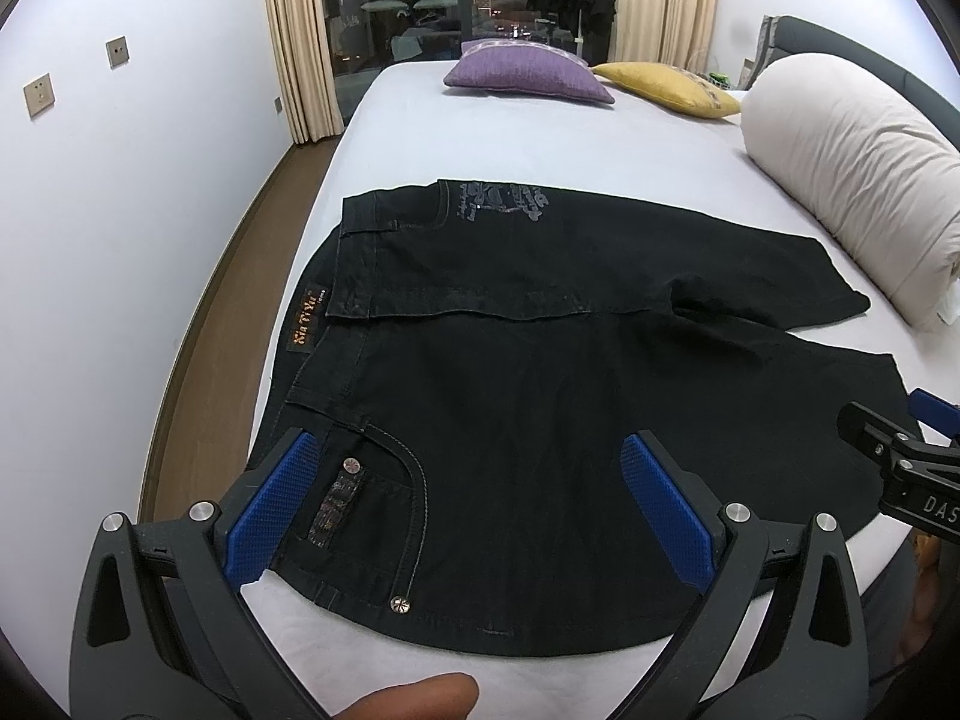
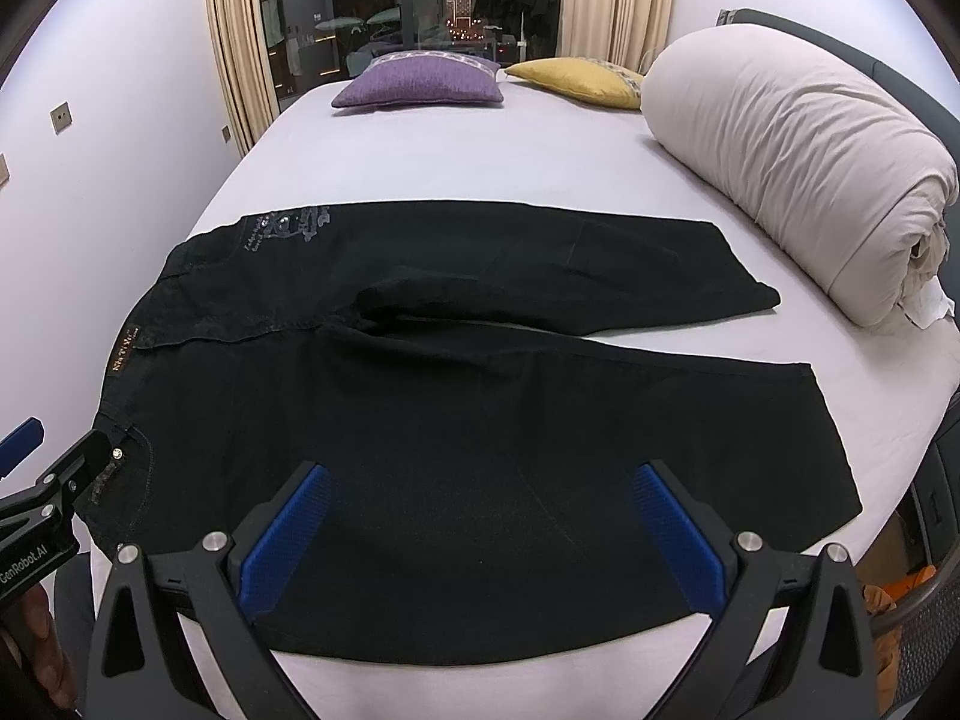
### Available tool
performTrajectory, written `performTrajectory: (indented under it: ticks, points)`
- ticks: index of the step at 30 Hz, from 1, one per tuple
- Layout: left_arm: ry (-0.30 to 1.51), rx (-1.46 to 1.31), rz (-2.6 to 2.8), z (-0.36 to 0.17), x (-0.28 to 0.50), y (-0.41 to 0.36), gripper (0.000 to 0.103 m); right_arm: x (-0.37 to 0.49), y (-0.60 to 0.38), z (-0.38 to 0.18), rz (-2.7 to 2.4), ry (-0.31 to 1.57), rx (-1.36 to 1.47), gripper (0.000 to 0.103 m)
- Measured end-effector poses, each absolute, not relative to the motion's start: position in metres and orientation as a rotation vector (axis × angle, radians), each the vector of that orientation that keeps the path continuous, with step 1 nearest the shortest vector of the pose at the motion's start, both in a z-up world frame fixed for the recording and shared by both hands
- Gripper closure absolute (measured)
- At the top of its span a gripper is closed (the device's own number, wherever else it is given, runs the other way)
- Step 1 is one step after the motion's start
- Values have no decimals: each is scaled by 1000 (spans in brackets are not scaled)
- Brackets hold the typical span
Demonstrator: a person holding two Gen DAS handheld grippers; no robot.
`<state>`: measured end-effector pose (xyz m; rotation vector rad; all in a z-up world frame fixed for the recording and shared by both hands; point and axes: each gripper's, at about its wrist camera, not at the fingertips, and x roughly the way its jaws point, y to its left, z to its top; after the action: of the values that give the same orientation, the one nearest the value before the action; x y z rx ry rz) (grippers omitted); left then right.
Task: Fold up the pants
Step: 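Grasp the jeans waistband with the left tool while the right tool grasps the waistband beside it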
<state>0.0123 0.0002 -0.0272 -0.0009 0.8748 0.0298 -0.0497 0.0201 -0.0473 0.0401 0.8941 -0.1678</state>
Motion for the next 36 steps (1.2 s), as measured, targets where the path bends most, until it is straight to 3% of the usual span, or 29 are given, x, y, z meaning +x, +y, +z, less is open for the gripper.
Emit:
performTrajectory:
  ticks: [7, 16, 22, 26, 31, 36]
  points:
    - [902, -39, -19, -35, 43, 12, 0, -39, 11, -52, -119, 882, 64, 0]
    - [976, -24, -211, -38, 147, 30, 0, 5, -18, -47, 78, 820, 102, 1]
    - [1030, 42, -217, -49, 282, 64, 0, 36, -29, -56, 227, 828, 48, 24]
    - [1086, 146, -251, -64, 355, 77, 1, 47, -41, -67, 318, 846, 54, 25]
    - [1184, 257, -323, -94, 409, 76, 40, 58, -57, -88, 358, 872, 91, 25]
    - [1233, 284, -370, -110, 438, 77, 41, 69, -65, -94, 380, 889, 92, 25]
